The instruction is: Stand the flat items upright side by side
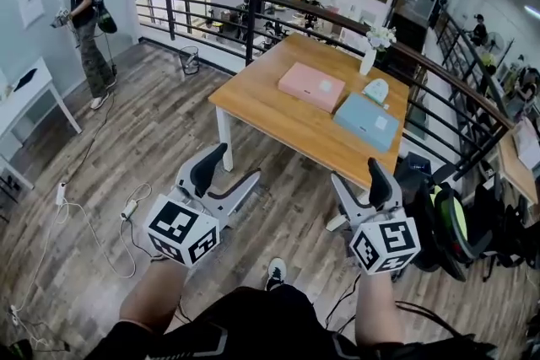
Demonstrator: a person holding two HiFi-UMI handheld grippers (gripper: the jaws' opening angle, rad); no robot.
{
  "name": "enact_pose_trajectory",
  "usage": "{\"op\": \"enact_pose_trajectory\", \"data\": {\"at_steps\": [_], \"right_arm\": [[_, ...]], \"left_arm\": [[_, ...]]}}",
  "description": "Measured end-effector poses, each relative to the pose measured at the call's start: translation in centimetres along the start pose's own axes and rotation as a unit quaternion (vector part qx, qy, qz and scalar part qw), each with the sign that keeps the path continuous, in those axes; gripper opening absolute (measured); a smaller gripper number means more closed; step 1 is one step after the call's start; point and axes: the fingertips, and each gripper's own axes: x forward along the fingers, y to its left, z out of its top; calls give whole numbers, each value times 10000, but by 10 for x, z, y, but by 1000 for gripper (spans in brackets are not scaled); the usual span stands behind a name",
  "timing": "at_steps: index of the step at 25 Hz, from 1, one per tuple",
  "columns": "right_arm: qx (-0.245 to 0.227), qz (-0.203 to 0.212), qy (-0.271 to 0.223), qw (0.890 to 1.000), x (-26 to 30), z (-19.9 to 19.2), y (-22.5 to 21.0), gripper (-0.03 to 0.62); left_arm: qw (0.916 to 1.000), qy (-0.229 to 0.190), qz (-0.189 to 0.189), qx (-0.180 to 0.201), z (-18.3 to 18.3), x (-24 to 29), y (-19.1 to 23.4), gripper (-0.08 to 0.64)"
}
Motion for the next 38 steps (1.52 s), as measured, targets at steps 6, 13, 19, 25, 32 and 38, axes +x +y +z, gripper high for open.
{"op": "enact_pose_trajectory", "data": {"at_steps": [6, 13, 19, 25, 32, 38], "right_arm": [[95, 275, 26, 9996, 70, -8, -62, 344], [285, 371, -14, 9989, 118, -18, -126, 344], [260, 433, 81, 9987, 142, -31, -159, 344], [206, 485, 86, 9986, 165, -35, -171, 344], [9, 284, 269, 9992, 206, -46, -176, 344], [33, -297, 337, 9990, 265, -49, -184, 344]], "left_arm": [[9997, 157, 174, 87, -1, 83, 29, 313], [9982, 459, 85, 388, -3, 168, 32, 313], [9981, 519, 7, 346, -6, 220, 35, 313], [9974, 689, -167, 146, -18, 255, 46, 313], [9970, 641, -423, 104, -28, 290, 89, 313], [9942, 527, -903, 236, -32, 326, 155, 313]]}}
